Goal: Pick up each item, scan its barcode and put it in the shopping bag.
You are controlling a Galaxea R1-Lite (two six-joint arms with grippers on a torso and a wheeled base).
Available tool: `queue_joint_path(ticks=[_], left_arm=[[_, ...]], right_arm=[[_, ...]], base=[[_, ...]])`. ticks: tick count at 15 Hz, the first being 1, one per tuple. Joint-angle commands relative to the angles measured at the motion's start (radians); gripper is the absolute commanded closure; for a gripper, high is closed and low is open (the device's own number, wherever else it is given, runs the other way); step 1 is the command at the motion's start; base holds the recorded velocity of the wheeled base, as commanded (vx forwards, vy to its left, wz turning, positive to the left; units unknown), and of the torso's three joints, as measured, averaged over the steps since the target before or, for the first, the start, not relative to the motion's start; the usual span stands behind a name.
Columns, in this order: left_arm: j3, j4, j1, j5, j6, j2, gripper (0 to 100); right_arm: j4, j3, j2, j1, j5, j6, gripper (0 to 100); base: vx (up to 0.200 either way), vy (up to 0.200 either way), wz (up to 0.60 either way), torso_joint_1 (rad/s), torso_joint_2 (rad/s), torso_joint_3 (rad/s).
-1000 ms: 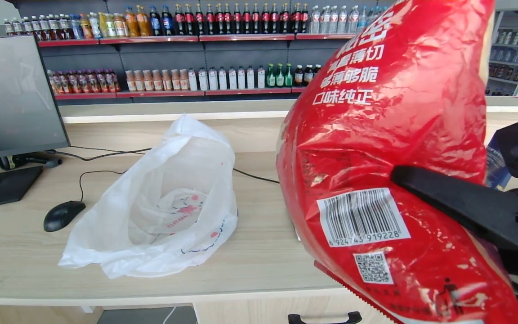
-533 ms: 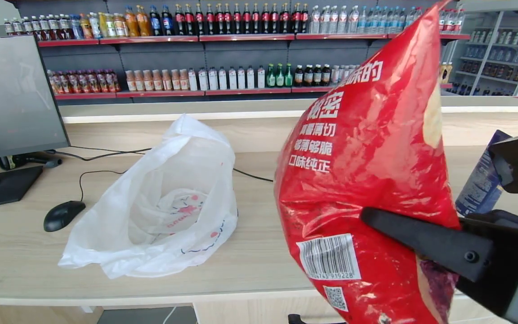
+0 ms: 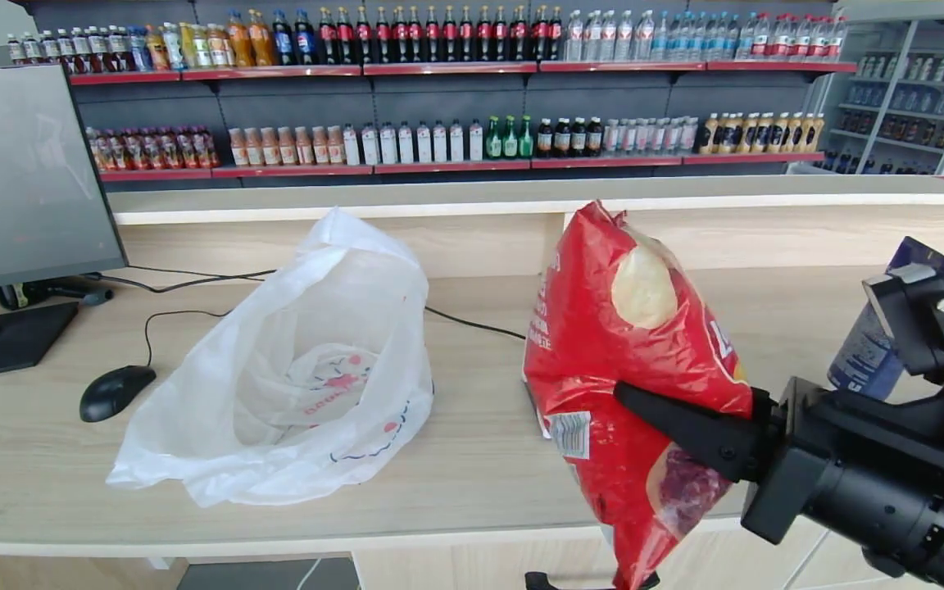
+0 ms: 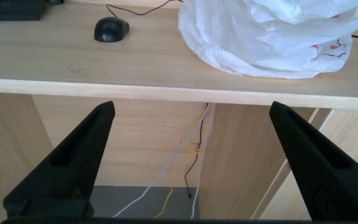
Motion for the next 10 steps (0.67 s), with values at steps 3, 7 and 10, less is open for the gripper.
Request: queue_joint_path(ticks=[3, 7, 10], left_arm=[[0.0, 0.0, 0.0, 0.0, 0.0, 0.0, 0], [0.0, 0.0, 0.0, 0.0, 0.001, 0.0, 0], [0.0, 0.0, 0.0, 0.0, 0.001, 0.0, 0]], right_arm=[[0.075, -0.054, -0.045, 0.001, -0.234, -0.133, 100], [0.065, -0.027, -0.088, -0.068, -0.374, -0.267, 100], [0.055, -0.091, -0.02, -0.238, -0.331, -0.264, 100]], base=[[0.0, 0.0, 0.0, 0.0, 0.0, 0.0], [0.0, 0.0, 0.0, 0.0, 0.0, 0.0], [0.0, 0.0, 0.0, 0.0, 0.0, 0.0]])
